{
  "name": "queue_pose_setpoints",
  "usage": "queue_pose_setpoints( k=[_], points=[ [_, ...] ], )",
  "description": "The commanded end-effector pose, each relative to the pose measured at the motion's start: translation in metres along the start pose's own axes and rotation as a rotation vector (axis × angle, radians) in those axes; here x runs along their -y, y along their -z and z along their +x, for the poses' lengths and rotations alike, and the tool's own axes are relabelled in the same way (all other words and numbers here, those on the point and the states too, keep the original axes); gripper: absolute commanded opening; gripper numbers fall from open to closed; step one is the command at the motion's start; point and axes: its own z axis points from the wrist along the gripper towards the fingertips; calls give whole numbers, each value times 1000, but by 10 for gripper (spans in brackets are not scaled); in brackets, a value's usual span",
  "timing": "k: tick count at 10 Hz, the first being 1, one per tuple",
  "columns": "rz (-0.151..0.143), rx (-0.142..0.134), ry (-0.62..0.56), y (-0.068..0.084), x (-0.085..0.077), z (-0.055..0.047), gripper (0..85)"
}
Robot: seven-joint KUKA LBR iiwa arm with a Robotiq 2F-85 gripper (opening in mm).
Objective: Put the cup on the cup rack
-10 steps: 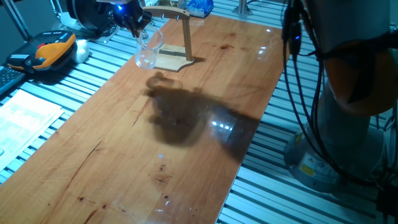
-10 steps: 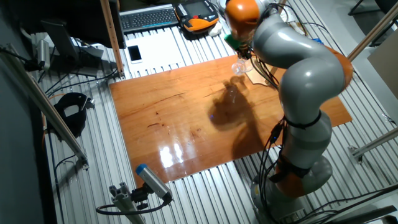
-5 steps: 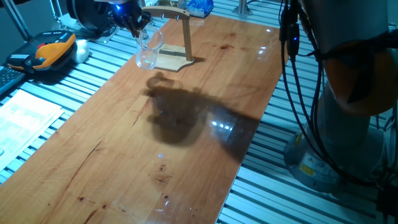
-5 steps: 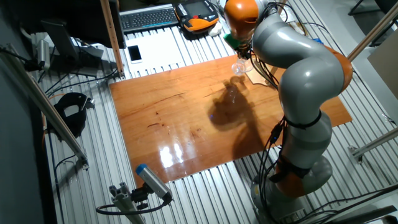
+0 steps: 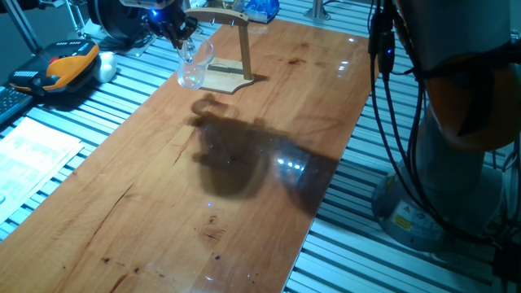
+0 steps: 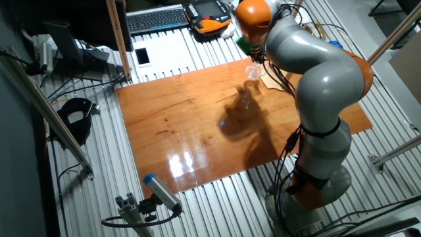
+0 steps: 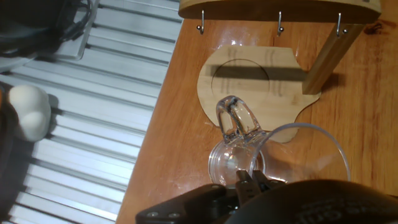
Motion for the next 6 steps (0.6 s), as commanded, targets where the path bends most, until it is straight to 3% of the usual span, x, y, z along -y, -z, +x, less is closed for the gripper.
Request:
queue_pose_setpoints(
  k=[1,6],
  points=[
    [-4,-2,-6,0,0,0,0],
    [9,1,-32,0,0,0,0]
  ],
)
